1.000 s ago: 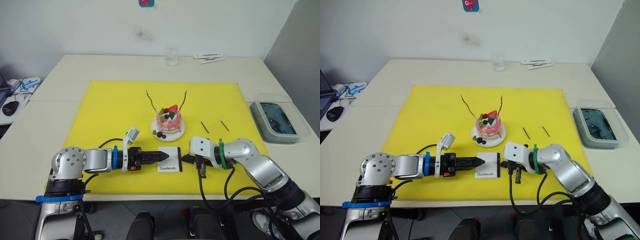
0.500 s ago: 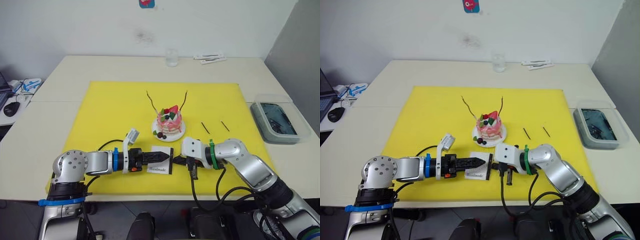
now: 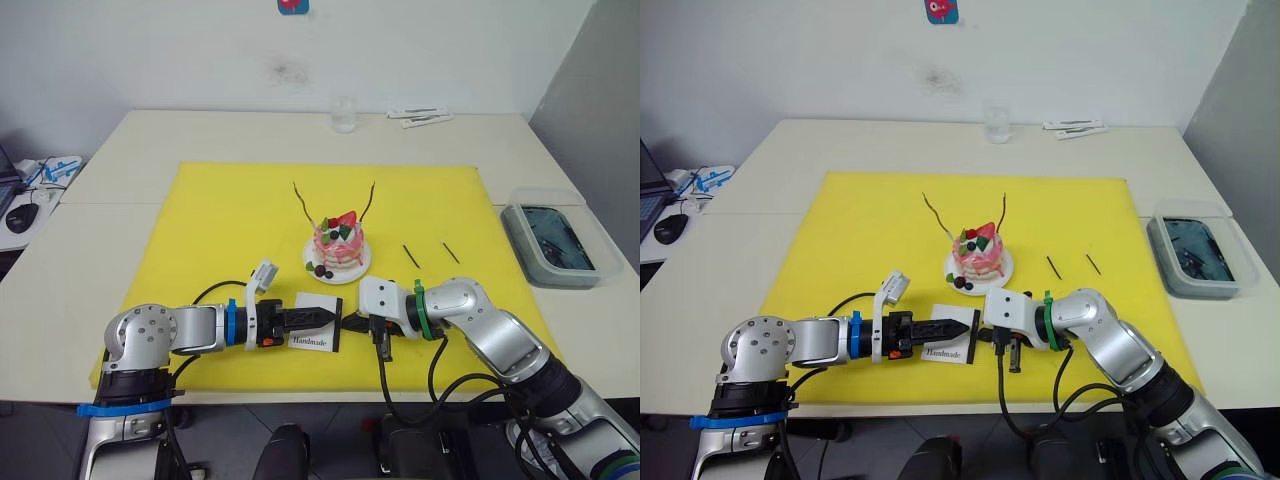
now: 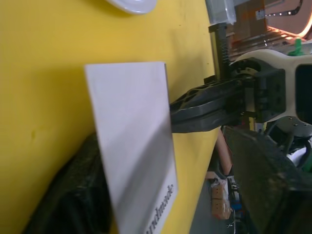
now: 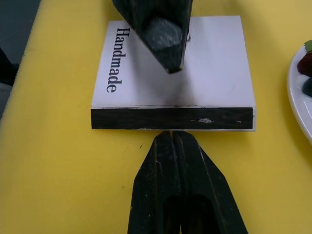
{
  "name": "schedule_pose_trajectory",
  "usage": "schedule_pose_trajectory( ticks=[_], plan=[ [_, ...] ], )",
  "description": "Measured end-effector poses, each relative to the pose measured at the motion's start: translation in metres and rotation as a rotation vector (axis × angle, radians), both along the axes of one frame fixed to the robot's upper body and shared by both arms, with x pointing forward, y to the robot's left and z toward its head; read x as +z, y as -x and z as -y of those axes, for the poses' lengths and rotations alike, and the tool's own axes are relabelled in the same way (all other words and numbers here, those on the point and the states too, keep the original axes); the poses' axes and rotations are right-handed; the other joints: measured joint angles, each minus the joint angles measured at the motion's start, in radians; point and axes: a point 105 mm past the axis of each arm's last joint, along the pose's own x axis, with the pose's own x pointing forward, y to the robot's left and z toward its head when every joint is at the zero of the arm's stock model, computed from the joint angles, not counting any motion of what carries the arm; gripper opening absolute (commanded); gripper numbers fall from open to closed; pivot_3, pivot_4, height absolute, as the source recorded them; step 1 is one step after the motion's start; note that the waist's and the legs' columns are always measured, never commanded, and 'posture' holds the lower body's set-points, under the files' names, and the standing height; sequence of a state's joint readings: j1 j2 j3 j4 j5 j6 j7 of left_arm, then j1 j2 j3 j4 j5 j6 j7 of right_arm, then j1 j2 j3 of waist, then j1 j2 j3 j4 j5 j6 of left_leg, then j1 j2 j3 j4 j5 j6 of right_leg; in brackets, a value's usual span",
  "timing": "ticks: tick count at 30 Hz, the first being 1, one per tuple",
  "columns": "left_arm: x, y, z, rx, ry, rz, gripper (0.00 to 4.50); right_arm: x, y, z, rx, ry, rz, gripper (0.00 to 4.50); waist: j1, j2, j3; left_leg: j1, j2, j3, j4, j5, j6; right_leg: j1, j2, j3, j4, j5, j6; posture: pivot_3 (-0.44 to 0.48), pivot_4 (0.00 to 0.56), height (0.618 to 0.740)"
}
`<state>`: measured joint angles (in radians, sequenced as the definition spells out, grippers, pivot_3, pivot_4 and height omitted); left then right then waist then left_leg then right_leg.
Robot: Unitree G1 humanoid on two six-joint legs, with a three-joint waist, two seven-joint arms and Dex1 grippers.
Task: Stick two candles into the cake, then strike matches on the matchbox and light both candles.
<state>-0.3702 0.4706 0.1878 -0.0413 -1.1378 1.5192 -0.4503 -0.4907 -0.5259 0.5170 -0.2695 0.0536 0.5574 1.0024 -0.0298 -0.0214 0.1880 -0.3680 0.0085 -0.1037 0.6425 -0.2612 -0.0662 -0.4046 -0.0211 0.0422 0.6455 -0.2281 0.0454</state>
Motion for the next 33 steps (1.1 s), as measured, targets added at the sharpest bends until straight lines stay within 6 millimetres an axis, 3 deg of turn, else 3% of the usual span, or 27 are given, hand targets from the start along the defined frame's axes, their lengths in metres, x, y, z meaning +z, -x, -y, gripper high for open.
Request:
schedule_pose_trajectory(
  ticks=[8, 9, 21, 27, 33],
  plan=[
    [-0.008, 0.003, 0.003, -0.005, -0.006, -0.019, 0.16, 0.003, 0.0, -0.005, 0.006, -0.013, -0.002, 0.0, 0.0, 0.0, 0.0, 0.0, 0.0, 0.0, -0.002, -0.001, -0.001, -0.001, 0.0, 0.0, 0.0, -0.001, 0.001, 0.0, 0.15, 0.74],
    [-0.008, 0.003, 0.003, -0.007, -0.007, -0.017, 0.04, 0.004, 0.0, -0.005, 0.004, -0.014, -0.004, 0.0, 0.0, 0.0, 0.0, 0.0, 0.0, 0.0, -0.002, -0.001, -0.001, -0.001, 0.0, 0.0, 0.0, -0.001, 0.001, 0.0, 0.15, 0.74],
    [-0.008, 0.003, 0.002, 0.001, 0.001, -0.008, 0.04, 0.008, 0.0, -0.007, 0.005, -0.017, -0.008, 0.0, -0.001, 0.0, 0.0, 0.0, 0.0, 0.0, -0.002, -0.001, -0.001, -0.001, 0.0, 0.0, 0.0, -0.001, 0.002, 0.0, 0.15, 0.74],
    [-0.002, 0.006, -0.001, 0.005, 0.036, 0.013, 0.04, 0.046, -0.001, -0.003, -0.01, -0.123, 0.03, 0.0, -0.002, 0.0, 0.0, -0.001, 0.001, -0.001, -0.003, -0.001, -0.001, -0.002, 0.0, -0.001, 0.0, -0.002, 0.001, 0.0, 0.15, 0.74],
    [0.024, 0.013, -0.003, 0.01, 0.099, 0.175, 0.04, 0.087, 0.003, 0.033, -0.101, -0.248, 0.103, 0.0, 0.001, 0.0, 0.001, -0.012, 0.001, -0.003, -0.003, -0.001, -0.001, -0.011, 0.0, -0.002, -0.001, -0.002, 0.001, 0.0, 0.15, 0.74]
  ],
)
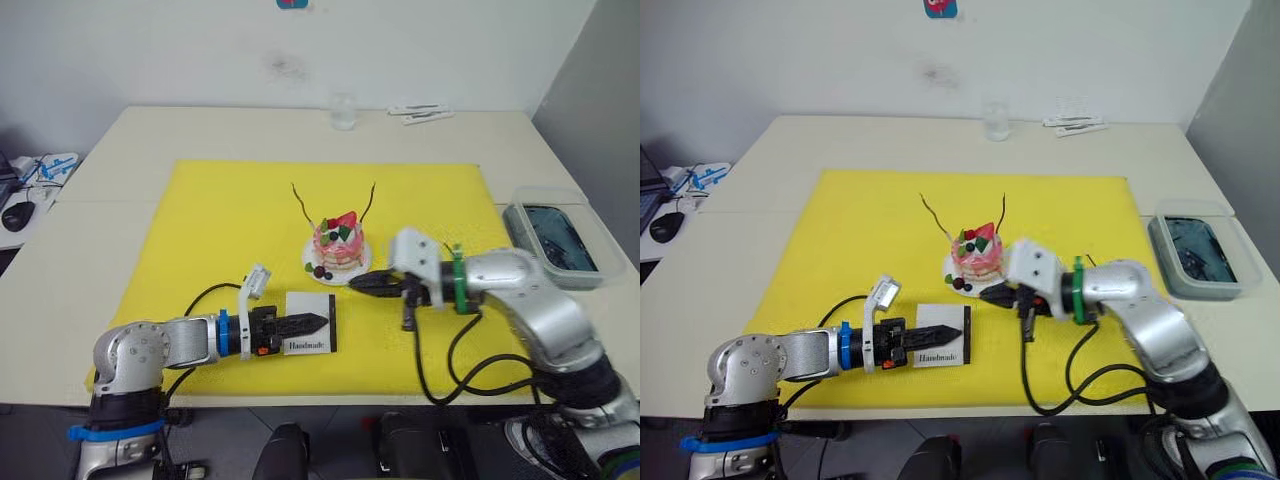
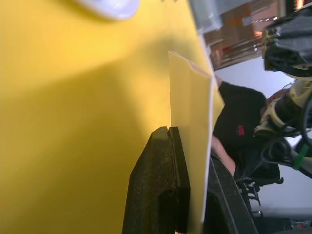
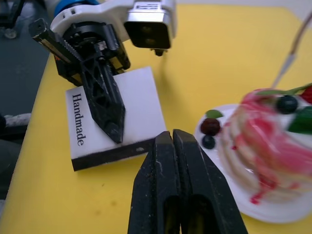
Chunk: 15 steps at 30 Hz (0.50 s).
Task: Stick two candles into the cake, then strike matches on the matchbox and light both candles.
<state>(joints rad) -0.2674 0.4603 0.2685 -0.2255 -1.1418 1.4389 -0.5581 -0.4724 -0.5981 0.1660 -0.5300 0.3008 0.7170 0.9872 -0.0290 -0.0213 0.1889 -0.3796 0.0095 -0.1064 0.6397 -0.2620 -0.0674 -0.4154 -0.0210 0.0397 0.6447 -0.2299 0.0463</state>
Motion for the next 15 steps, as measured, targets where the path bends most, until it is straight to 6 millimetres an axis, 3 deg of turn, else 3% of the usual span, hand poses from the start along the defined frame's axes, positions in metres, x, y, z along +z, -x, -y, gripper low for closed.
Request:
schedule_pose_trajectory(
  ticks=[6, 10, 13, 15],
  plan=[
    [0.029, 0.003, -0.006, 0.03, 0.059, 0.133, 0.04, 0.008, 0.011, 0.043, -0.196, -0.077, -0.009, 0.0, 0.0, 0.0, 0.0, -0.004, 0.0, 0.001, 0.0, 0.0, 0.0, -0.004, 0.0, 0.001, 0.001, 0.0, 0.0, 0.0, 0.15, 0.74],
    [0.043, 0.013, -0.012, 0.02, 0.045, 0.2, 0.04, -0.006, 0.017, 0.087, -0.41, -0.065, -0.039, 0.0, 0.0, 0.0, 0.0, -0.004, 0.0, 0.003, 0.0, 0.0, 0.0, -0.004, 0.0, 0.002, 0.001, 0.0, 0.0, 0.0, 0.15, 0.74],
    [0.044, 0.016, -0.014, 0.03, 0.048, 0.198, 0.0, -0.015, 0.021, 0.105, -0.499, -0.069, -0.049, 0.57, 0.0, 0.0, 0.0, -0.003, 0.0, 0.004, 0.001, 0.0, 0.0, -0.004, 0.0, 0.003, 0.001, -0.001, -0.002, 0.0, 0.15, 0.74],
    [0.046, 0.017, -0.015, 0.025, 0.053, 0.2, 0.0, -0.019, 0.025, 0.112, -0.534, -0.087, -0.046, 1.28, -0.002, 0.0, 0.0, -0.003, 0.001, 0.004, 0.001, 0.0, 0.0, -0.004, 0.001, 0.003, 0.001, -0.002, -0.004, 0.0, 0.15, 0.74]
  ],
)
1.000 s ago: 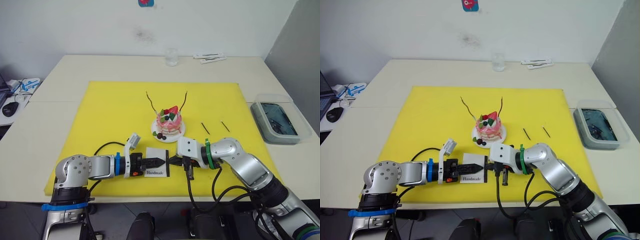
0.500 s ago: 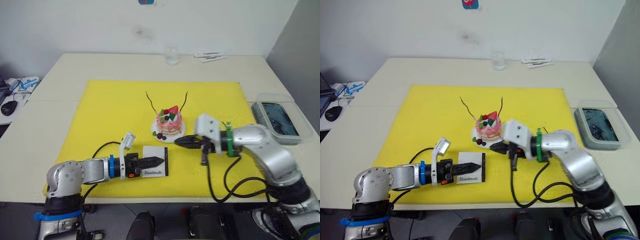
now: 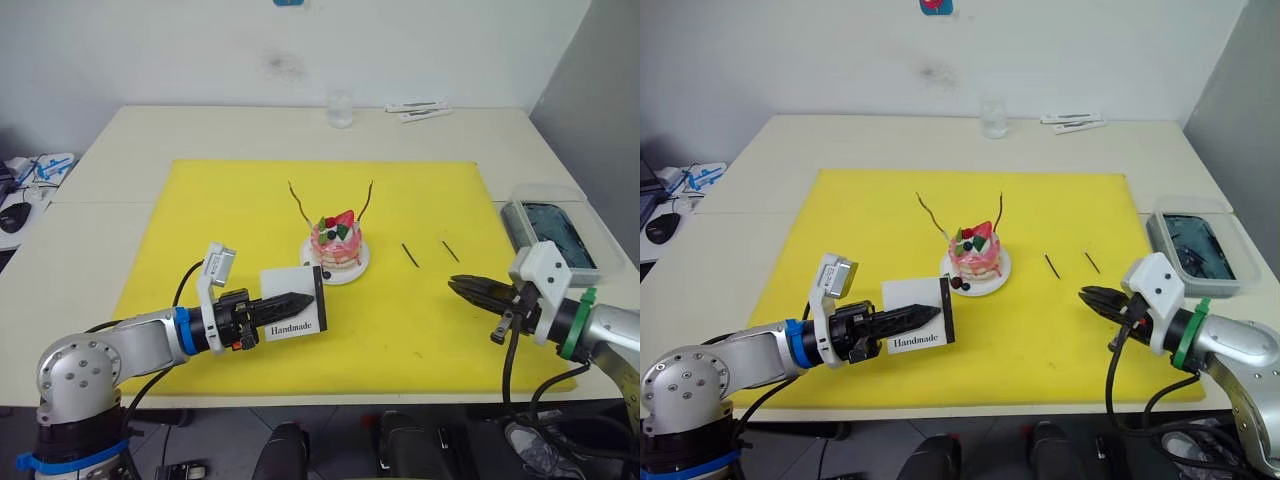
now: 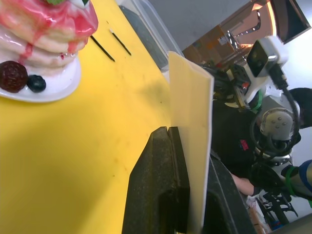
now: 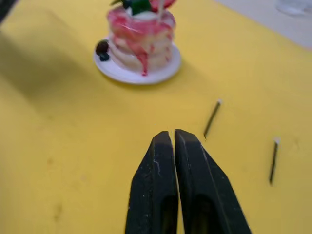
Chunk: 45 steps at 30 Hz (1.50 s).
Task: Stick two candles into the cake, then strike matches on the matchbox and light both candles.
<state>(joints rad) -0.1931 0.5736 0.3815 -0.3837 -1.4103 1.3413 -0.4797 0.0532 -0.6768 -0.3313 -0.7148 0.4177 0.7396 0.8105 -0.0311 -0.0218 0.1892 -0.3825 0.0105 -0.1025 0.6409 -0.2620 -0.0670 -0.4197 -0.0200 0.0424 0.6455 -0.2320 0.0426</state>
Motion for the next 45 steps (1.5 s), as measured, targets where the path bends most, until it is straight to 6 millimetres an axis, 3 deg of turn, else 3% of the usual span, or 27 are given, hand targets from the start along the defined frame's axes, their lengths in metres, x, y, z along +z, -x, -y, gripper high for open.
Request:
schedule_pose_trajectory(
  ticks=[4, 9, 13, 27, 36, 44, 45],
  plan=[
    [0.002, 0.007, -0.003, -0.021, 0.011, -0.01, 0.0, -0.012, 0.008, 0.004, -0.027, -0.021, -0.004, 2.72, -0.001, 0.0, 0.0, 0.001, 0.0, 0.001, 0.0, 0.0, 0.0, 0.0, 0.0, 0.001, 0.001, 0.0, 0.0, 0.0, 0.15, 0.74],
    [0.002, 0.007, -0.005, -0.007, 0.01, -0.005, 0.0, -0.012, 0.007, 0.002, -0.034, -0.019, 0.038, 4.48, -0.001, 0.0, 0.0, 0.001, 0.0, 0.002, 0.001, 0.0, 0.0, 0.0, 0.0, 0.001, 0.001, 0.0, 0.0, 0.0, 0.15, 0.74],
    [-0.004, 0.009, -0.005, -0.008, 0.008, -0.023, 0.0, -0.014, -0.005, -0.01, -0.049, -0.034, 0.081, 4.48, -0.002, 0.0, 0.0, 0.001, 0.001, 0.002, 0.001, 0.0, 0.0, 0.0, 0.001, 0.001, 0.001, 0.0, 0.0, 0.0, 0.15, 0.74],
    [-0.008, 0.007, 0.003, -0.023, -0.002, -0.017, 0.0, -0.028, -0.094, -0.056, -0.283, -0.131, 0.15, 4.48, 0.0, 0.001, 0.0, 0.0, 0.001, 0.001, 0.0, 0.0, 0.0, -0.001, 0.001, 0.001, 0.002, 0.001, 0.0, 0.0, 0.15, 0.74],
    [-0.007, 0.004, 0.007, -0.014, -0.006, -0.015, 0.0, -0.054, -0.109, -0.052, -0.358, -0.109, 0.088, 4.48, -0.001, 0.001, 0.0, 0.0, 0.001, 0.002, 0.0, 0.0, 0.0, -0.001, 0.001, 0.002, 0.002, 0.002, 0.003, 0.0, 0.15, 0.74],
    [-0.002, 0.003, 0.012, -0.017, 0.002, -0.012, 0.0, -0.054, -0.116, -0.055, -0.376, -0.112, 0.075, 4.48, -0.001, 0.001, 0.0, 0.0, 0.001, 0.001, 0.001, 0.0, 0.0, 0.0, 0.001, 0.001, 0.002, 0.003, 0.004, 0.0, 0.15, 0.74],
    [-0.002, 0.002, 0.013, -0.018, 0.003, -0.011, 0.0, -0.055, -0.116, -0.056, -0.38, -0.113, 0.065, 4.31, -0.001, 0.001, 0.0, 0.0, 0.001, 0.001, 0.001, 0.0, 0.0, 0.0, 0.001, 0.002, 0.002, 0.003, 0.004, 0.0, 0.15, 0.74]
  ],
)
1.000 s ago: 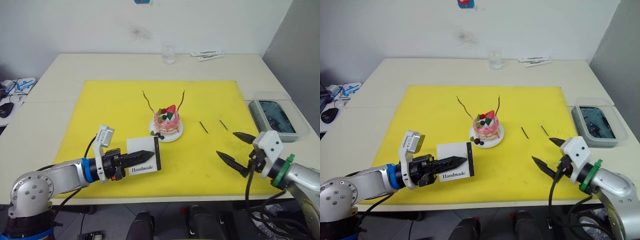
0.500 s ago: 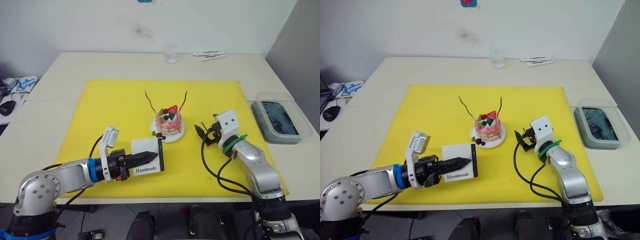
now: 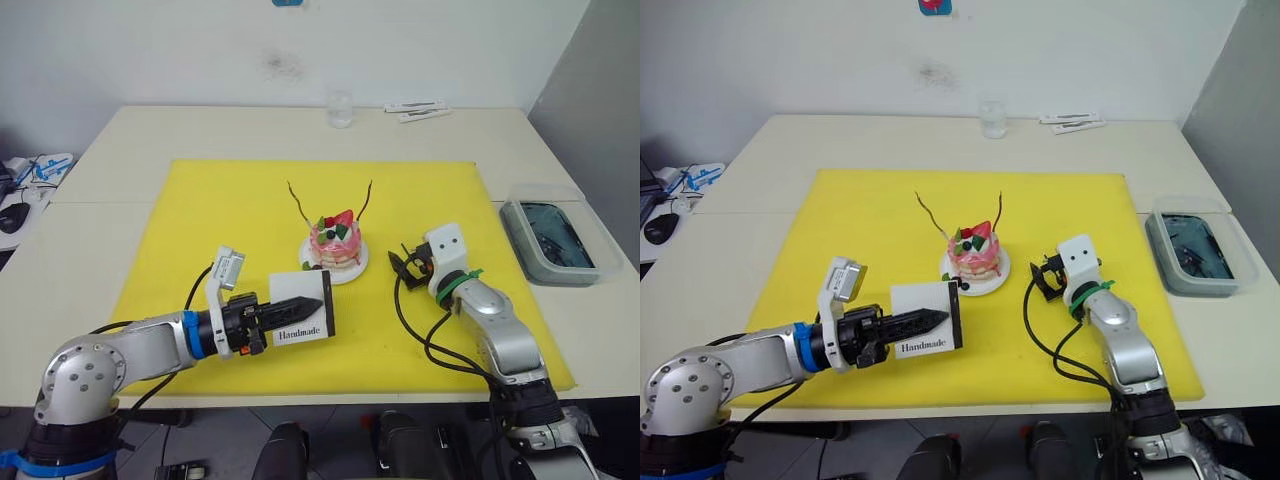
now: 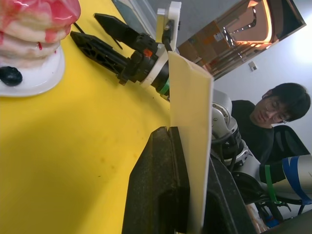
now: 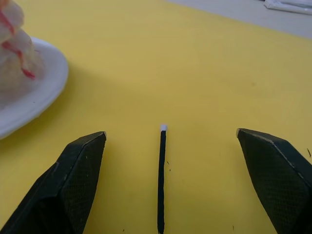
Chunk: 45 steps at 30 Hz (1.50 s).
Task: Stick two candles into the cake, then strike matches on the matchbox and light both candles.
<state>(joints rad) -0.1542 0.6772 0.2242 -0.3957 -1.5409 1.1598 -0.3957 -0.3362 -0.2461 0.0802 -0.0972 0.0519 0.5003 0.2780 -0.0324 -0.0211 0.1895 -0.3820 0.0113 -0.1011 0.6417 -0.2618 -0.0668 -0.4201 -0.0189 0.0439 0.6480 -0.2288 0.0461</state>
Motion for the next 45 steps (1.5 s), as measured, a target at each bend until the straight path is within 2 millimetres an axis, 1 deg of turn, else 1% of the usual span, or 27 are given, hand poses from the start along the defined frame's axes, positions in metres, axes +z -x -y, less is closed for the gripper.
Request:
schedule_pose_trajectory(
  ticks=[2, 3, 6, 13, 23, 28, 31, 34, 36, 40, 43, 45],
  plan=[
    [0.001, -0.001, 0.001, 0.002, 0.005, 0.001, 0.0, -0.001, -0.001, -0.002, -0.001, -0.006, -0.012, 3.87, 0.0, 0.0, 0.0, 0.0, 0.0, 0.0, 0.0, 0.0, 0.0, 0.0, 0.0, 0.0, 0.0, 0.0, 0.0, 0.0, 0.15, 0.74],
    [0.002, -0.001, 0.001, 0.003, 0.007, 0.003, 0.0, 0.0, -0.002, -0.003, -0.001, -0.008, -0.015, 3.57, 0.0, 0.0, 0.0, 0.0, 0.0, 0.0, 0.0, 0.0, 0.0, 0.0, 0.0, 0.0, 0.0, 0.0, 0.0, 0.0, 0.15, 0.74],
    [0.002, 0.0, 0.003, -0.004, 0.008, -0.003, 0.0, -0.001, -0.003, -0.005, -0.005, -0.011, -0.039, 2.4, 0.0, 0.0, 0.0, 0.0, 0.0, 0.0, 0.0, 0.0, 0.0, 0.0, 0.0, 0.0, 0.0, 0.0, 0.0, 0.0, 0.15, 0.74],
    [0.001, 0.0, 0.004, -0.005, 0.007, -0.012, 0.0, -0.003, -0.002, -0.009, -0.01, -0.009, -0.055, 0.02, 0.001, 0.0, 0.0, 0.0, 0.0, 0.0, 0.001, 0.0, 0.0, 0.001, 0.0, 0.0, 0.0, 0.0, 0.0, 0.0, 0.15, 0.74],
    [0.003, -0.001, 0.003, 0.012, 0.009, -0.008, 0.0, -0.002, -0.001, -0.009, -0.025, -0.008, -0.062, 0.02, 0.001, 0.0, 0.0, 0.0, 0.0, -0.001, 0.001, 0.0, 0.0, 0.0, 0.0, 0.0, 0.0, 0.0, 0.0, 0.0, 0.15, 0.74],
    [0.004, -0.002, 0.002, 0.019, 0.008, -0.008, 0.0, 0.002, 0.003, -0.01, 0.003, -0.011, -0.067, 0.02, 0.001, 0.0, 0.0, 0.0, 0.0, -0.001, 0.001, 0.0, 0.0, 0.0, 0.0, 0.0, 0.0, 0.0, 0.0, 0.0, 0.15, 0.74],
    [0.003, -0.004, 0.001, 0.032, 0.001, -0.012, 0.0, 0.01, 0.011, -0.008, 0.05, -0.003, -0.049, 0.02, 0.001, 0.0, 0.0, 0.0, 0.0, 0.0, 0.001, 0.0, 0.0, 0.0, 0.0, 0.0, 0.0, 0.0, 0.0, 0.0, 0.15, 0.74],
    [0.002, -0.005, 0.001, 0.038, -0.003, -0.015, 0.0, 0.023, 0.019, -0.004, 0.104, 0.007, -0.023, 0.02, 0.0, 0.0, 0.0, 0.0, 0.0, 0.0, 0.001, 0.0, 0.0, 0.0, 0.0, 0.0, 0.0, 0.0, 0.0, 0.0, 0.15, 0.74],
    [0.001, -0.005, 0.002, 0.035, -0.005, -0.02, 0.0, 0.032, 0.028, -0.002, 0.167, 0.025, -0.008, 0.02, 0.001, 0.0, 0.0, 0.0, 0.0, -0.001, 0.001, 0.0, 0.0, 0.0, 0.0, -0.001, 0.0, 0.0, 0.0, 0.0, 0.15, 0.74],
    [-0.003, -0.01, 0.004, 0.032, -0.017, -0.033, 0.0, 0.046, 0.048, -0.004, 0.327, 0.062, -0.004, 0.02, 0.001, 0.0, 0.0, 0.0, 0.0, 0.0, 0.001, 0.0, 0.0, 0.0, 0.0, 0.0, 0.0, 0.0, 0.0, 0.0, 0.15, 0.74],
    [-0.002, -0.014, 0.006, 0.026, -0.026, -0.022, 0.0, 0.058, 0.061, -0.006, 0.434, 0.087, 0.013, 0.02, 0.001, 0.0, 0.0, 0.0, 0.0, 0.0, 0.001, 0.0, 0.0, 0.0, 0.0, 0.0, 0.0, 0.0, 0.0, 0.0, 0.15, 0.74],
    [-0.001, -0.018, 0.009, 0.017, -0.027, -0.015, 0.0, 0.067, 0.075, -0.012, 0.55, 0.103, 0.014, 0.02, 0.002, 0.0, 0.0, 0.0, 0.0, -0.001, 0.001, 0.0, 0.0, 0.001, 0.0, -0.001, 0.0, 0.0, 0.0, 0.0, 0.15, 0.74]
  ],
)
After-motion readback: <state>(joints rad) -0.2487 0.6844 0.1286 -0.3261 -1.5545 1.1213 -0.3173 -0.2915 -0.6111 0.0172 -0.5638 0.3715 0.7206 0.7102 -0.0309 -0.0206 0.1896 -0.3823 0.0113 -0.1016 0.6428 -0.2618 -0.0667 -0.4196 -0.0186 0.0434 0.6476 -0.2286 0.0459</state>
